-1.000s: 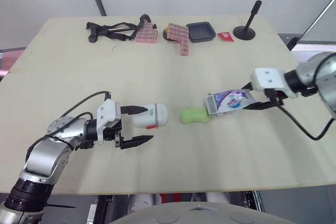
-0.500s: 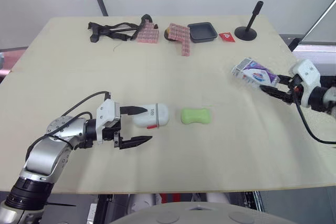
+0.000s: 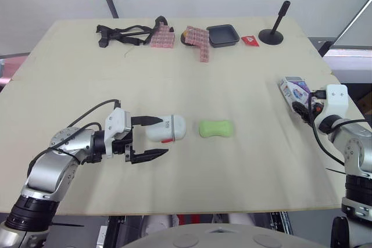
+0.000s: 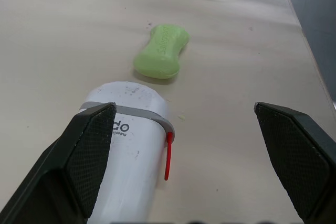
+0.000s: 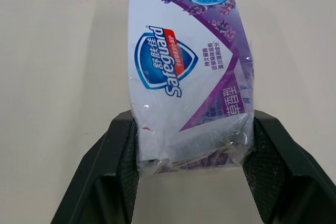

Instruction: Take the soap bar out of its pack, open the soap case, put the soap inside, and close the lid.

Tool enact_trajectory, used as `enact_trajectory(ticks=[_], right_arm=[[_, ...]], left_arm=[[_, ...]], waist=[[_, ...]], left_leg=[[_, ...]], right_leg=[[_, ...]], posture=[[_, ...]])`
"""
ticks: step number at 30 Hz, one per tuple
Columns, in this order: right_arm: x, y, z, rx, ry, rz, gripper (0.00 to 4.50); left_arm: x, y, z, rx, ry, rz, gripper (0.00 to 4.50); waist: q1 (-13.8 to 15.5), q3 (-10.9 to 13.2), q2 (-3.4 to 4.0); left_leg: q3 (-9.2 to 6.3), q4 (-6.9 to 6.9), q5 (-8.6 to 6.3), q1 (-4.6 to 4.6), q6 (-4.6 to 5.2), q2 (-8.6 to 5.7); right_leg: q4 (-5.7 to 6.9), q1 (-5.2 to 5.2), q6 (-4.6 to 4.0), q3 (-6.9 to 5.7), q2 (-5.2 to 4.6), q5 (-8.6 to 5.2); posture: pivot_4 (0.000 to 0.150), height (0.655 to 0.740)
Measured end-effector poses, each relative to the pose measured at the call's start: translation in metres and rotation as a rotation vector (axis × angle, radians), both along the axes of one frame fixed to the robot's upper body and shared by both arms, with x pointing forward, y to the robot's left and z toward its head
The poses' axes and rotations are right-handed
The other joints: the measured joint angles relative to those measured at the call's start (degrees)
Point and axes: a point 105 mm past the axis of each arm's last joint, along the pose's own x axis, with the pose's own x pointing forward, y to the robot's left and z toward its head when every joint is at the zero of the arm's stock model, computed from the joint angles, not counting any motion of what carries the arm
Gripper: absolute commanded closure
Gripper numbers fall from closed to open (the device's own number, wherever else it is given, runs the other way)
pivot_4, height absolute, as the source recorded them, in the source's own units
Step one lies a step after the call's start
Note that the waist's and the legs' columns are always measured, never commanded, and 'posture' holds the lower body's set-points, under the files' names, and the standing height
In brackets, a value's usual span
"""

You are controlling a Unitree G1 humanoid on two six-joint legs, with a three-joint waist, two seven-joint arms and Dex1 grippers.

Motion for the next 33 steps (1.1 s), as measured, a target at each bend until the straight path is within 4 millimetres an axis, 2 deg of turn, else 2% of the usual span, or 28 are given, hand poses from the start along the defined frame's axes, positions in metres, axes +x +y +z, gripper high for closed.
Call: enact_trajectory(ticks=[4,10,17,19,23,26,28,30,33], right_arm=[[-0.002,-0.003,-0.002,0.016,0.019,-0.022,1.80],[-0.003,-0.002,-0.006,0.051,0.037,-0.011,0.01],[-0.004,-0.009,0.005,-0.019,0.027,0.042,0.01],[-0.003,-0.013,0.015,-0.093,0.002,0.099,0.01],[0.008,-0.019,0.052,-0.181,-0.143,0.231,0.01],[0.012,0.001,0.083,-0.193,-0.282,0.436,0.01],[0.005,0.023,0.089,-0.205,-0.321,0.619,0.01],[-0.008,0.049,0.084,-0.181,-0.335,0.819,0.01],[-0.042,0.091,0.061,-0.157,-0.308,1.174,0.01]], left_arm=[[0.001,-0.002,0.008,-0.057,0.005,0.002,0.00],[0.002,-0.002,0.007,-0.061,0.014,0.008,0.00],[0.004,0.000,0.011,-0.058,-0.005,0.017,0.00],[0.008,0.002,0.010,-0.039,-0.028,0.030,0.00],[0.017,0.008,0.008,0.006,-0.066,0.056,0.00],[0.024,0.011,0.004,0.064,-0.082,0.052,0.00],[0.024,0.012,-0.003,0.110,-0.072,0.033,0.00],[0.026,0.011,-0.010,0.142,-0.057,0.017,0.00],[0.029,0.012,-0.018,0.211,-0.043,-0.011,0.00]], waist=[[-0.2,0.0,0.01],[0.0,0.0,0.01],[-0.1,0.0,0.02],[-0.1,0.0,0.02],[-0.3,0.0,0.02],[-0.6,0.0,0.02],[-0.5,0.0,0.02],[-0.4,0.0,0.02],[0.1,0.0,0.02]], left_leg=[[0.01,-0.04,0.01,0.04,-0.02,0.01],[0.01,-0.05,0.01,0.06,-0.02,0.00],[0.01,-0.06,0.00,0.06,-0.02,0.00],[0.00,-0.06,0.00,0.07,-0.02,0.00],[0.01,-0.06,0.00,0.10,-0.01,0.01],[0.00,-0.06,0.01,0.11,0.00,0.06],[0.01,-0.05,-0.01,0.08,0.02,0.10],[0.00,-0.05,-0.02,0.03,0.04,0.12],[-0.01,0.00,-0.02,-0.04,0.07,0.15]], right_leg=[[-0.02,0.05,0.00,0.06,0.02,0.00],[-0.04,0.09,0.00,0.02,0.01,0.00],[-0.07,0.11,0.01,0.04,0.01,0.00],[-0.12,0.15,0.01,0.03,0.00,0.00],[-0.10,0.17,0.01,0.05,-0.01,0.00],[0.02,0.18,0.00,0.04,0.05,0.00],[0.05,0.22,0.00,0.04,0.09,0.00],[0.02,0.21,0.00,0.02,0.08,0.00],[0.03,0.18,-0.02,-0.14,0.01,-0.01]], posture=[[0.150,0.7400],[0.150,0.7400],[0.150,0.7400],[0.150,0.7400],[0.150,0.7400],[0.150,0.7400],[0.150,0.7400],[0.150,0.7400],[0.150,0.7400]])
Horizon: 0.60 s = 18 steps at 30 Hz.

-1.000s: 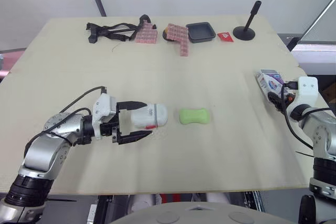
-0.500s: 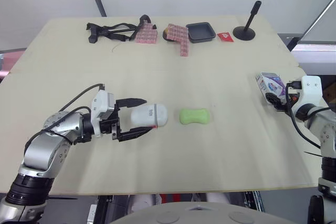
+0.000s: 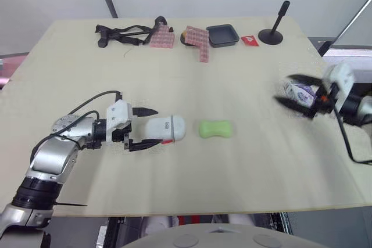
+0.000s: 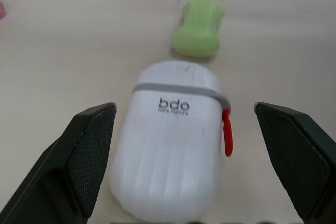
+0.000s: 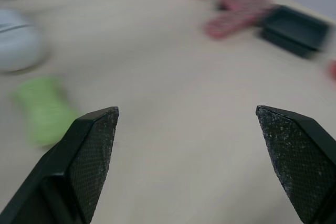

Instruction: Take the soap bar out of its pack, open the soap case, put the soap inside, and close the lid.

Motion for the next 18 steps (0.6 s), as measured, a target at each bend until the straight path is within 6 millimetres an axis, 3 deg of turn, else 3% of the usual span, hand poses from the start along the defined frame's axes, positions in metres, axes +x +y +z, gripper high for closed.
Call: enact_trajectory(ticks=[3,7,18], right_arm=[[-0.026,0.018,-0.021,-0.041,0.027,0.216,0.01],[-0.042,0.022,-0.039,-0.082,0.030,0.356,0.01],[-0.041,0.029,-0.042,-0.047,0.018,0.361,0.01]], left_arm=[[0.005,-0.001,-0.005,0.055,-0.014,-0.019,0.00],[0.012,-0.005,-0.007,0.091,-0.051,-0.028,0.00],[0.015,-0.008,-0.015,0.159,-0.105,-0.046,0.00]], waist=[[-0.3,0.0,0.00],[-0.9,0.0,-0.01],[-0.5,0.0,-0.03]], left_leg=[[0.00,0.08,0.04,-0.10,0.06,-0.03],[0.00,0.13,0.08,-0.14,0.11,-0.02],[0.00,0.15,0.08,-0.25,0.12,-0.01]], right_leg=[[0.05,-0.09,-0.02,-0.03,-0.14,-0.01],[0.03,-0.14,-0.04,-0.01,-0.29,-0.02],[0.13,-0.14,-0.01,-0.02,-0.06,-0.01]], posture=[[0.150,0.7400],[0.150,0.7400],[0.150,0.7400]])
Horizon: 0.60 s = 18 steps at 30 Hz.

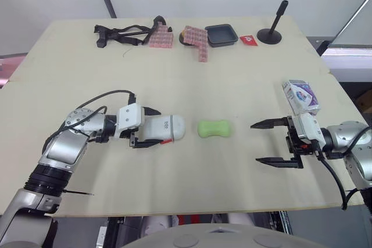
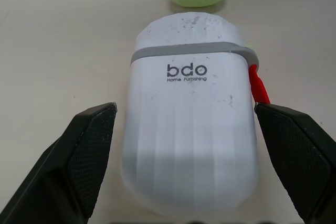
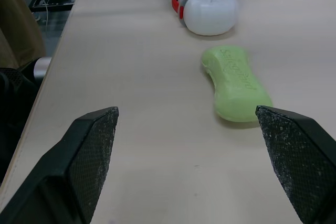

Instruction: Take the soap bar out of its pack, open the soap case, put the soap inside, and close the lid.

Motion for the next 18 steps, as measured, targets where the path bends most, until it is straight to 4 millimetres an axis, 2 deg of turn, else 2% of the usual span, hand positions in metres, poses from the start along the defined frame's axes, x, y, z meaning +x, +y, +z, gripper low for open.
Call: enact_trajectory(ticks=[6,18], right_arm=[[0.005,0.000,-0.002,0.018,0.009,-0.033,0.01],[0.011,-0.005,-0.004,0.025,0.012,-0.068,0.01]], left_arm=[[0.001,0.001,-0.013,0.049,0.007,0.006,0.00],[0.003,-0.008,-0.019,0.016,0.070,0.042,0.00]], waist=[[0.0,0.0,0.00],[0.2,0.0,0.00]], left_leg=[[0.00,0.00,0.00,0.01,-0.01,0.00],[0.00,0.01,0.00,-0.02,-0.01,0.00]], right_leg=[[0.01,0.00,0.00,-0.01,-0.01,0.00],[0.01,0.01,0.00,0.01,0.01,0.00]], posture=[[0.150,0.7400],[0.150,0.7400]])
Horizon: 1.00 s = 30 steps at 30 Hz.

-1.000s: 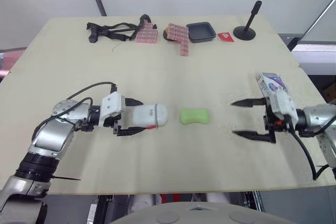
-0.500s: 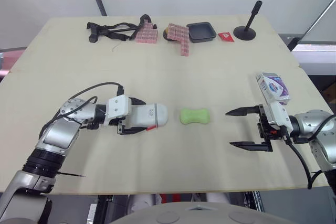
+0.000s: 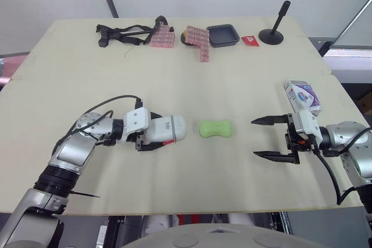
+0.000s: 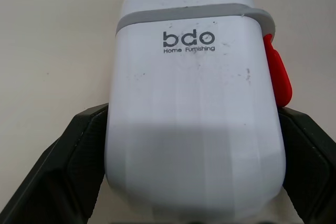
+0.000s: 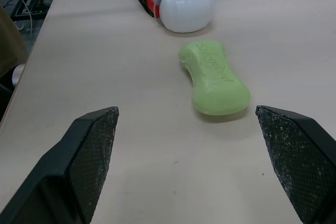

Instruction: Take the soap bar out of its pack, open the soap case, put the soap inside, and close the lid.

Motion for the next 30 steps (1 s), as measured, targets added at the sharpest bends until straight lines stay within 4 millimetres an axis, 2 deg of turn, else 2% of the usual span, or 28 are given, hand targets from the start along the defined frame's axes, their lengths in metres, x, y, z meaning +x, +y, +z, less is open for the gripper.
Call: enact_trajectory(ticks=[2,5,6,18,20,23,27,30], right_arm=[[0.000,0.000,0.000,0.000,0.000,-0.001,0.01],[0.000,0.000,0.000,0.000,0.000,-0.003,0.00],[0.000,0.000,0.000,0.000,0.000,-0.003,0.00],[-0.001,0.000,-0.002,0.033,0.062,-0.031,0.00],[-0.001,0.004,0.003,0.078,0.113,-0.033,0.00],[-0.005,0.016,0.021,0.126,0.230,-0.015,0.00],[-0.005,0.042,0.058,0.164,0.429,0.011,0.00],[-0.007,0.058,0.070,0.134,0.560,0.000,0.00]], left_arm=[[0.000,0.000,0.000,-0.004,0.009,0.001,0.00],[-0.001,-0.001,-0.001,-0.008,0.024,-0.003,0.86],[-0.002,-0.001,-0.001,-0.010,0.027,-0.003,1.02],[-0.002,-0.001,-0.001,-0.004,0.000,-0.023,1.02],[-0.003,-0.001,0.002,-0.021,-0.004,-0.030,1.02],[-0.002,-0.006,0.017,-0.085,-0.045,-0.052,1.02],[-0.005,-0.026,0.046,-0.152,-0.224,-0.150,1.02],[-0.008,-0.033,0.055,-0.154,-0.335,-0.184,1.02]], waist=[[0.0,0.0,0.00],[0.0,0.0,0.00],[0.0,0.0,0.00],[0.0,0.0,0.00],[0.0,0.0,0.00],[0.1,0.0,0.01],[0.3,0.0,0.00],[0.5,0.0,0.01]], left_leg=[[0.00,0.00,0.00,0.00,0.00,0.00],[0.00,0.00,0.00,0.00,0.00,0.00],[0.00,0.00,0.00,0.00,0.00,0.00],[0.00,0.00,0.00,0.00,0.00,0.00],[0.00,0.00,0.00,0.00,0.00,0.00],[0.00,-0.01,0.01,0.01,-0.01,0.01],[-0.01,-0.02,0.03,0.11,-0.05,0.03],[0.00,-0.05,0.03,0.13,-0.05,0.06]], right_leg=[[0.00,0.00,0.00,0.00,0.00,0.00],[0.00,0.00,0.00,0.00,0.00,0.00],[0.00,0.00,0.00,0.00,0.00,0.00],[-0.03,0.01,0.00,0.01,0.00,0.00],[-0.03,0.01,0.00,0.01,0.01,0.00],[-0.03,0.01,0.01,0.02,0.04,0.01],[-0.05,0.09,0.02,0.05,0.10,0.01],[-0.11,0.11,0.02,0.06,0.15,0.01]], posture=[[0.150,0.7400],[0.150,0.7400],[0.150,0.7400],[0.150,0.7400],[0.150,0.7400],[0.150,0.7400],[0.150,0.7400],[0.150,0.7400]])
